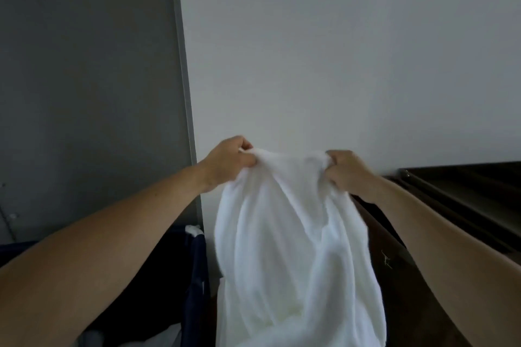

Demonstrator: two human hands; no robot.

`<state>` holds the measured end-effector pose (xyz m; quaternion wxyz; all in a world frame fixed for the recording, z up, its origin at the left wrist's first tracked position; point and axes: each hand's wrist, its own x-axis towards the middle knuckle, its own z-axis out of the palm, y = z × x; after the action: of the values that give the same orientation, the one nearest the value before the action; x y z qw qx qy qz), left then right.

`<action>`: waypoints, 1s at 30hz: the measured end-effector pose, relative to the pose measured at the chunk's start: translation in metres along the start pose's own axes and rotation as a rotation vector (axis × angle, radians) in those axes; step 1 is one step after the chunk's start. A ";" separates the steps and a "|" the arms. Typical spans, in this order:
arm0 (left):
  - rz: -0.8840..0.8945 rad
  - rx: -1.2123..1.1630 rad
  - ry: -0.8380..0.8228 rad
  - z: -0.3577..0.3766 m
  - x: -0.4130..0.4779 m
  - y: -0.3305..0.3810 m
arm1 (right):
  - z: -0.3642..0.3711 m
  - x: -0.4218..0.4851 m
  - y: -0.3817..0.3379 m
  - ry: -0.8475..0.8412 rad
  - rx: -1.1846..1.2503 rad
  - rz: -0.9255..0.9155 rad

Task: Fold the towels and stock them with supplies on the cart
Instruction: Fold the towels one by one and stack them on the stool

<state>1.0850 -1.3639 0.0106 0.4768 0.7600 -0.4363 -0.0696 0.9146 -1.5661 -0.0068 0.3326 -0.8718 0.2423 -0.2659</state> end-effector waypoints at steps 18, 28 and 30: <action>-0.123 0.086 -0.411 -0.001 -0.033 -0.019 | 0.013 -0.007 -0.039 -0.039 0.459 -0.073; -0.091 0.278 0.175 -0.057 0.001 -0.068 | -0.012 -0.016 0.049 -0.451 0.390 0.220; -0.103 0.293 0.365 -0.063 0.003 -0.067 | -0.009 -0.020 0.064 -0.394 0.230 0.233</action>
<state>1.1597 -1.3137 -0.0072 0.4282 0.8423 -0.3090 0.1085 0.8783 -1.6000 -0.0527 0.4987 -0.8294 0.2400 -0.0766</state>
